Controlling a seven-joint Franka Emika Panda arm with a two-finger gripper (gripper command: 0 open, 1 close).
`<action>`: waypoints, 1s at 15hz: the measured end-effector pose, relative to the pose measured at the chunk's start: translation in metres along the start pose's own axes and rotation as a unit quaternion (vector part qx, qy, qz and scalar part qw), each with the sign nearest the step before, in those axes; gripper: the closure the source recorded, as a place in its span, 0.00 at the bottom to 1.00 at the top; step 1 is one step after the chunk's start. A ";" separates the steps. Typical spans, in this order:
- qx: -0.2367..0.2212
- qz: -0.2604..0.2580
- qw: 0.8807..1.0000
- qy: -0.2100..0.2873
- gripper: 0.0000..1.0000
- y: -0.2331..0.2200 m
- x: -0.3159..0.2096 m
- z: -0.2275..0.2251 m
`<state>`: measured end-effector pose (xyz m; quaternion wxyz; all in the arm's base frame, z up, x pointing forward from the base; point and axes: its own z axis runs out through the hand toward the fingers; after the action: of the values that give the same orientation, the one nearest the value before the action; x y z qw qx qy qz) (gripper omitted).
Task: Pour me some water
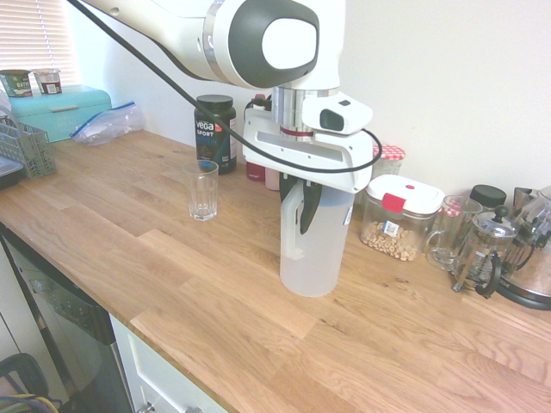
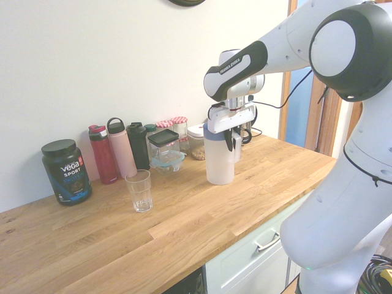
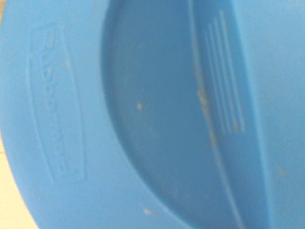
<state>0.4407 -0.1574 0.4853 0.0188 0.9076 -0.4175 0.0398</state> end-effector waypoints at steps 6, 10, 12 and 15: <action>0.020 -0.024 0.999 0.012 1.00 0.008 -0.019 -0.042; 0.029 -0.141 0.990 0.014 1.00 0.000 -0.060 -0.082; 0.018 -0.200 0.979 0.018 1.00 -0.018 -0.083 -0.084; -0.008 -0.286 0.958 0.024 1.00 -0.053 -0.118 -0.083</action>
<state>0.3995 -0.0280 0.5575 0.0463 0.9877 -0.1399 0.0515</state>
